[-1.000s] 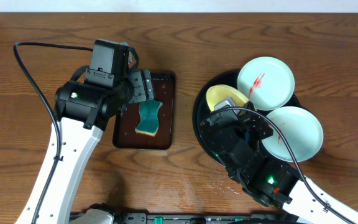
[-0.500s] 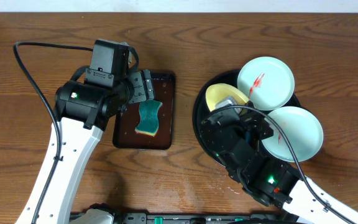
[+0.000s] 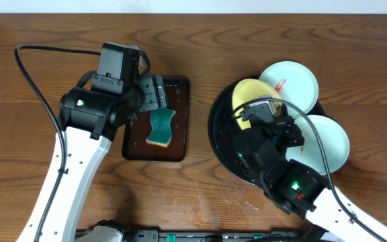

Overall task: Clean dirty plates on tray and stack at the side
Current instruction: 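Lift the yellow plate with the right gripper and place it right of the tray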

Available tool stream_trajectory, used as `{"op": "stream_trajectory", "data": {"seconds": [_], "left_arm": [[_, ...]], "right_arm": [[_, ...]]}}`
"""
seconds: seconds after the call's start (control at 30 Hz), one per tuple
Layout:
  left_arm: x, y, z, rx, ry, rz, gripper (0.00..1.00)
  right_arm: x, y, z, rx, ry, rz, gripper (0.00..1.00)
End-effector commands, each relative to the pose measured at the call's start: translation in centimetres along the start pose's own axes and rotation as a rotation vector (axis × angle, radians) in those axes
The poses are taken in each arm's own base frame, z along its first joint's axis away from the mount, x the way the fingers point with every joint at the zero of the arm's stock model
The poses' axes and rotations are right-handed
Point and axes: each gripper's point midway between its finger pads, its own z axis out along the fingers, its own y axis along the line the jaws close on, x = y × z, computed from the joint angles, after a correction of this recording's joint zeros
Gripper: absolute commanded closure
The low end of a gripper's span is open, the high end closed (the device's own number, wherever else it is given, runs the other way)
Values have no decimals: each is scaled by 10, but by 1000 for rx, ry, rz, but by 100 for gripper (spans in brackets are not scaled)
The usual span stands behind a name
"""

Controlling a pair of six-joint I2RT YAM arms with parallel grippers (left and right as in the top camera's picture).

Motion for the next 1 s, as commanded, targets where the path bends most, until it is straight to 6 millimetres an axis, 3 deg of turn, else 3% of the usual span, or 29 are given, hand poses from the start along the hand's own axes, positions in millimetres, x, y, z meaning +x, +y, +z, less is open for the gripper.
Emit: {"op": "stream_trajectory", "data": {"seconds": [0.0,0.1,0.27,0.4,0.5,0.63,0.77,0.83,0.97], "left_arm": [[-3,-1,-3,4,-10,9,16],[-3,-1,-3,4,-10,9,16],[-3,-1,-3,4,-10,9,16],[-3,-1,-3,4,-10,9,16],[-3,-1,-3,4,-10,9,16],[-3,-1,-3,4,-10,9,16],[-3,-1,-3,4,-10,9,16],[-3,-1,-3,4,-10,9,16],[-3,-1,-3,4,-10,9,16]], "right_arm": [[-4,35,0,-248,15,151,99],[4,43,5,-325,80,328,99],[4,34,18,-424,145,569,99],[20,5,43,-508,239,814,99],[46,-33,65,-543,297,1006,99],[101,-103,91,-423,333,1242,99],[177,-165,102,-144,408,1456,99],[222,-190,103,51,470,1540,99],[300,-219,106,365,584,1588,99]]}}
